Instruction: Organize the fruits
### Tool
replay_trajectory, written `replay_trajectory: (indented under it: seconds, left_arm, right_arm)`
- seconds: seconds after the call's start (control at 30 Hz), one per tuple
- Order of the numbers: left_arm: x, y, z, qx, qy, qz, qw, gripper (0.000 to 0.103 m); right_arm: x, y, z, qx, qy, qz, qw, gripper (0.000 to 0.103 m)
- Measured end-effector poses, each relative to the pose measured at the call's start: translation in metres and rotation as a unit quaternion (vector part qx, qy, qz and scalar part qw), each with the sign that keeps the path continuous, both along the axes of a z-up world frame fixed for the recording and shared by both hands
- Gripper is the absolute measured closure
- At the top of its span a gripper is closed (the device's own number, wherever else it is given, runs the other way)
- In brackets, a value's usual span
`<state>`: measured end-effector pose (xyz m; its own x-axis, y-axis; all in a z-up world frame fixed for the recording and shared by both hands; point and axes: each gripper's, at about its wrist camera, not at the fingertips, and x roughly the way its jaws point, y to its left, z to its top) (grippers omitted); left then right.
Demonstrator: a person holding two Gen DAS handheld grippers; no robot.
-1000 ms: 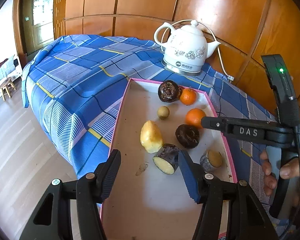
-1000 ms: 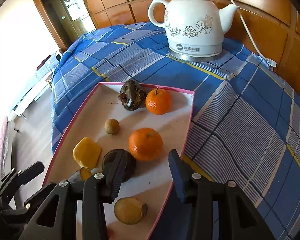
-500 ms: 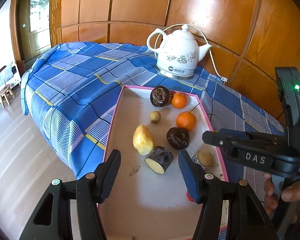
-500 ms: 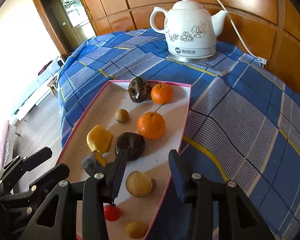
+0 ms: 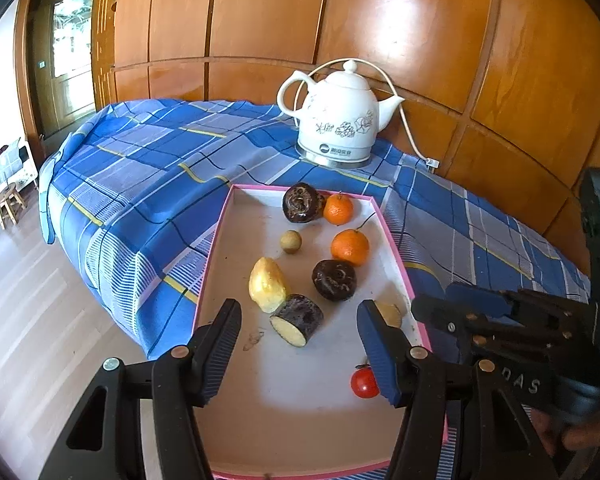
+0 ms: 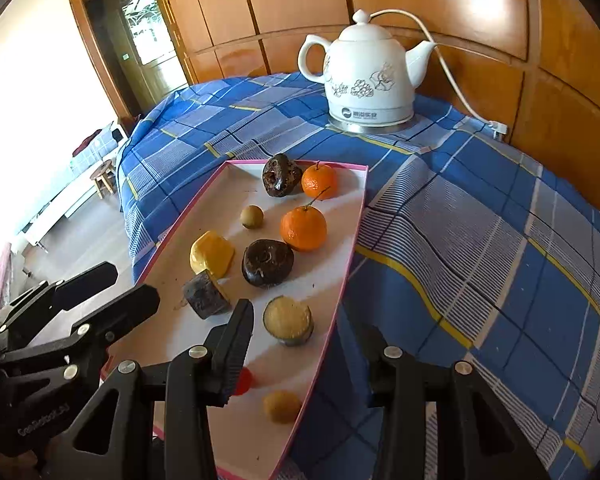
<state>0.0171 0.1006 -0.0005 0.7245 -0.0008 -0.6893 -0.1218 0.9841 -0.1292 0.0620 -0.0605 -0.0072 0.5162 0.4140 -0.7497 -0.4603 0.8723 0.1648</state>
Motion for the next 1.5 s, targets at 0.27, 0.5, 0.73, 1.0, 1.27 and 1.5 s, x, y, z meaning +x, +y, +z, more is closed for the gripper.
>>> replay_trajectory:
  seconds: [0.27,0.5,0.73,1.0,1.27,1.5]
  left_arm:
    - [-0.005,-0.008,0.001,0.013,-0.009,-0.004,0.9999,0.034]
    - [-0.013,-0.010,0.003,0.016,-0.022,-0.001,0.9996,0.023]
    - [-0.022,-0.012,0.003,0.025,-0.031,0.009,0.9992,0.010]
    - [-0.027,-0.015,0.002,0.027,-0.036,0.013,0.9989,0.000]
    - [-0.028,-0.019,0.003,0.035,-0.038,0.013,0.9986,0.000]
    - [-0.032,-0.020,0.007,0.043,-0.054,0.023,0.9973,0.000]
  right_arm:
    - [-0.025,-0.018,0.010,-0.015,-0.034,-0.064,0.997,0.058]
    - [-0.047,-0.027,0.019,-0.035,-0.074,-0.103,0.991,0.046]
    - [-0.060,-0.029,0.021,-0.065,-0.106,-0.139,0.982,0.045]
    - [-0.066,-0.037,0.020,-0.080,-0.121,-0.179,0.973,0.045]
    - [-0.073,-0.038,0.024,-0.068,-0.140,-0.181,0.971,0.045]
    - [-0.075,-0.038,0.024,-0.062,-0.137,-0.186,0.971,0.045]
